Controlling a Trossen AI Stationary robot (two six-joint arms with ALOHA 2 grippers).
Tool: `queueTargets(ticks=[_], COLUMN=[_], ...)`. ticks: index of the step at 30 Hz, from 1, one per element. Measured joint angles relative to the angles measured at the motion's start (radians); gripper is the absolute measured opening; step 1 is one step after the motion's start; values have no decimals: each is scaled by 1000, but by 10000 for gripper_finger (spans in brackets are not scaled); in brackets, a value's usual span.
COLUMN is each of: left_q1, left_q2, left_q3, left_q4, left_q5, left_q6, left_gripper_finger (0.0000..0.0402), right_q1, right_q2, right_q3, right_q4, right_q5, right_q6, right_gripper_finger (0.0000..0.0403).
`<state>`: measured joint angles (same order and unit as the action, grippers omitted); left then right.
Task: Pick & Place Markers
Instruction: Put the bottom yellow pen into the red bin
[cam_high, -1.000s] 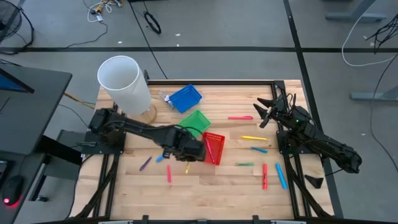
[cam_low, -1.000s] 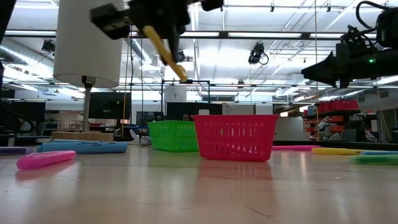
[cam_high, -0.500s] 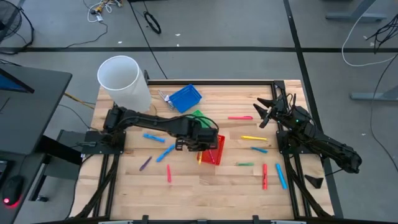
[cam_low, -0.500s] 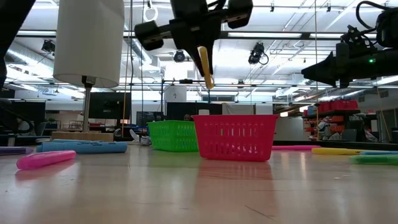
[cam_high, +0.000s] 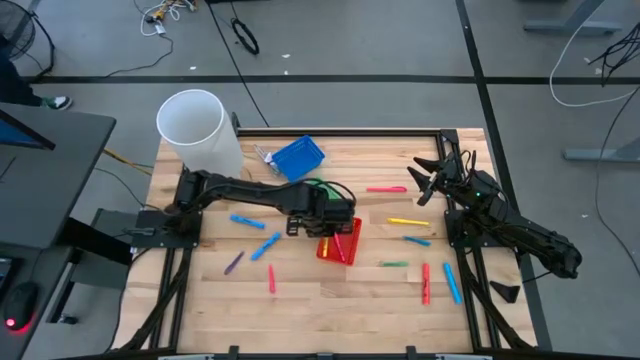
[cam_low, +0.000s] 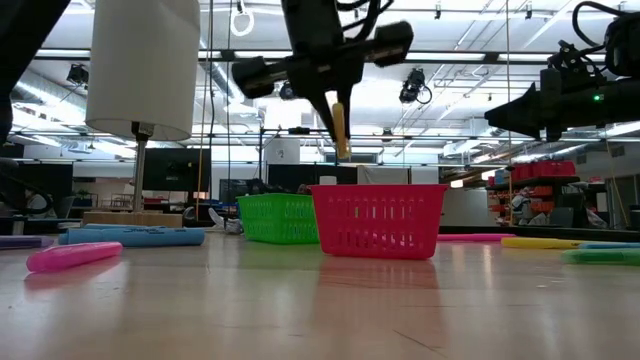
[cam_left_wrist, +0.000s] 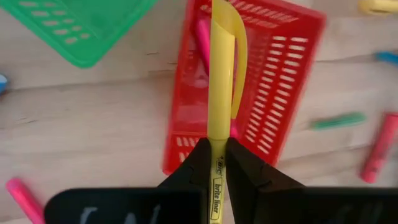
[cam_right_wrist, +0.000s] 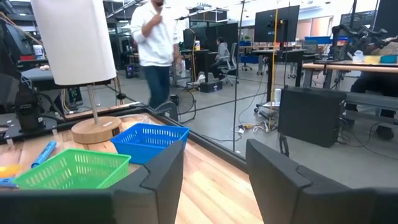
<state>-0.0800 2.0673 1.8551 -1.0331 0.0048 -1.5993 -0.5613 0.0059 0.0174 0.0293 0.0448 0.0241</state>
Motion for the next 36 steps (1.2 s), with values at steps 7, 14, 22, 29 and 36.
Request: queueTargets(ticks=[7,14,22,29,36], left_q1=[12,14,3,3,3], left_q2=[46,106,143,143,142], left_q3=[1,7,10,11,11], left_q4=[68,122,158,156,157], left_q5=[-5,-5,10,7,5], left_q6=[16,36,36,35,17], left_gripper_finger=[28,28,28,41,88], right_q1=[0,2,2,2,2], right_q2=[0,0,2,2,3], right_q3=[0,0,0,0,0], right_q4=[0,-5,-5,-6,-7], right_q5=[0,2,-1,-1,0], right_q6=[0,0,0,0,0], right_gripper_finger=[176,176,176,176,176])
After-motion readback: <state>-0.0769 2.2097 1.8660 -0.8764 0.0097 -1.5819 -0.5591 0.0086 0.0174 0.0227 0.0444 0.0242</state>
